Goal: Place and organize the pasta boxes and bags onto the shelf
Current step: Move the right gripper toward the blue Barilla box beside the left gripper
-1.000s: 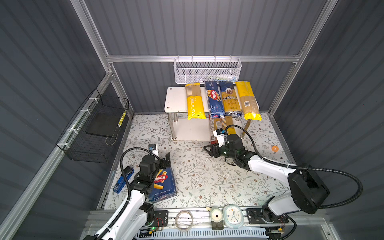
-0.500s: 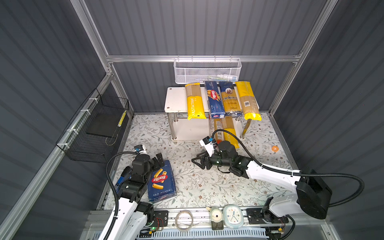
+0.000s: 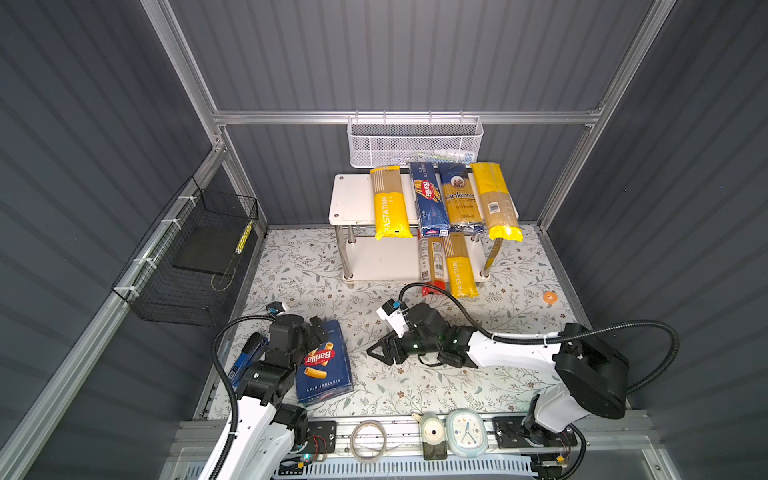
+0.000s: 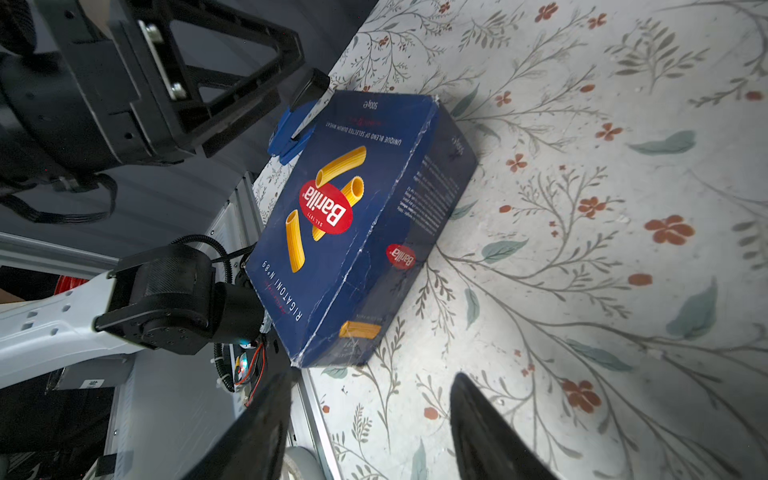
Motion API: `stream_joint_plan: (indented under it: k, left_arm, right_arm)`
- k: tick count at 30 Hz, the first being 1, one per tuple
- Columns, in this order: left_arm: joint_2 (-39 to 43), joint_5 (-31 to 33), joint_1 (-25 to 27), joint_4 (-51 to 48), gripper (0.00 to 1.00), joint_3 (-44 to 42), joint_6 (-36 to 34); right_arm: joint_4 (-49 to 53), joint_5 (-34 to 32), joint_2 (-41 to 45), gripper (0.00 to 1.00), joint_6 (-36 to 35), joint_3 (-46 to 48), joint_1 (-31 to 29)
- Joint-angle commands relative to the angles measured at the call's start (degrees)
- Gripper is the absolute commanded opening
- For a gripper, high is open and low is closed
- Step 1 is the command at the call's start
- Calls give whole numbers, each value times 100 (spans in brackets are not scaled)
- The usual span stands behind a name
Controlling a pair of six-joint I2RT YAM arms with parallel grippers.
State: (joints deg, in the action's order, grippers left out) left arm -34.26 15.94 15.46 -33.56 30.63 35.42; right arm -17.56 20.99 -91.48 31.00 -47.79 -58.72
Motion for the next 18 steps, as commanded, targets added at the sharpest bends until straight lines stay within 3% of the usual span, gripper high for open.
stream_joint_plan:
  k: [1,8,18]
  left_arm:
    - [-216,230,30,-159,100,-125,256]
    - [-404,610,27,-21,100,-253,476]
    - [-937,338,-8,514,100,-513,463]
  right_arm:
    - [-228,-35,-228,63,155,-275,-77]
    - [-275,97,-916,63,206,-893,-131]
    - [-342,324,-1687,64,85,-1552,-117]
